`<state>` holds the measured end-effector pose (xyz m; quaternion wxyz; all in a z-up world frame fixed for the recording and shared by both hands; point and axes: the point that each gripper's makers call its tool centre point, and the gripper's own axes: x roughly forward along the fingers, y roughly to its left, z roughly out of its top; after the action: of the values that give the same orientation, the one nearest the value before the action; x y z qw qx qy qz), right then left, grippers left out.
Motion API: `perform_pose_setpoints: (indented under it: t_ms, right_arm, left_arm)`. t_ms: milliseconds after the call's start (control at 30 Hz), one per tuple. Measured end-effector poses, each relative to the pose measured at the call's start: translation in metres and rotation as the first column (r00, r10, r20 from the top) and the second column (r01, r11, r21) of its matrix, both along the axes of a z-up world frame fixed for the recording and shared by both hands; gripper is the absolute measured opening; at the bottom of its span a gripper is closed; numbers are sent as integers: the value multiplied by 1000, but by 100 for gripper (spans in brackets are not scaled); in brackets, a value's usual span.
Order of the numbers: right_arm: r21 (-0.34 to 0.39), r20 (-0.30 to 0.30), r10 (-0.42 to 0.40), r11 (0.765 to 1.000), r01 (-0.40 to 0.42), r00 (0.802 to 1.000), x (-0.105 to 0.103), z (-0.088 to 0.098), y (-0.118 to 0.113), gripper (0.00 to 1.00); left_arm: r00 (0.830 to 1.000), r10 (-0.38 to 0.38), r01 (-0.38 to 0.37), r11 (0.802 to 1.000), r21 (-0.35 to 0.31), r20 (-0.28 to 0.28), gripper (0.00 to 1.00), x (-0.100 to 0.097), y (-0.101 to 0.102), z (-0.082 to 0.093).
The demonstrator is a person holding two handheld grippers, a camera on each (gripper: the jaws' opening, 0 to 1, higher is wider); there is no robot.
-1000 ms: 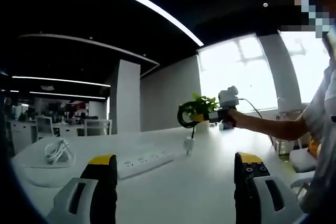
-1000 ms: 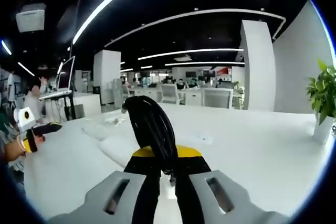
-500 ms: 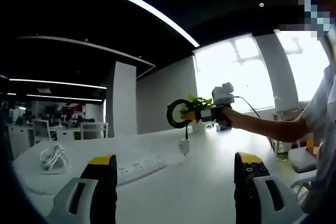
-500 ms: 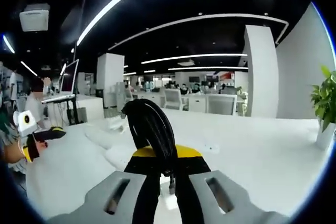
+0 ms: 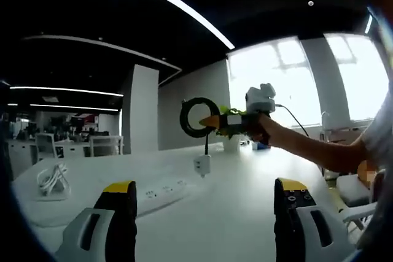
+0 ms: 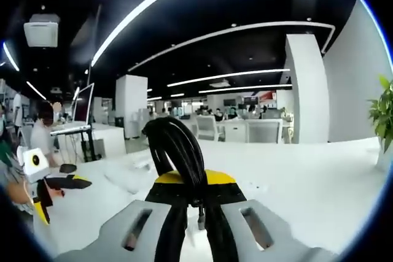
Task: Straighten the power strip on the desk, plug the charger into it
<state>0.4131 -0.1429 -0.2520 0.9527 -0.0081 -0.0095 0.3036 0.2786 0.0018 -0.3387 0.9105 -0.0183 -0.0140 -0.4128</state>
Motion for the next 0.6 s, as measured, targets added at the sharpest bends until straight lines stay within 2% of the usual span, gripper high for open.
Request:
perform_pose_setpoints:
  t_ms: [233,333,400,600]
  right_arm:
    - [6,11,14,1000,-14,1000,6,5,11,7]
    - [2,13,20,1000,-20,1000,8,6,15,7]
    - [2,14,23,1000,-23,1000,8,7,17,7]
    - [-9,18,32,999,-32,999,8,7,20,7]
  left_arm:
    - [999,31,-31,999,17,-31,95,12,-7,-4]
    - [998,54,-52,997,60,-34,96,22,-11,-9]
    - [998,49,-47,997,60,-30,99,26,-15,-9]
    - [997,69,-66,995,69,-38,99,42,-24,-12]
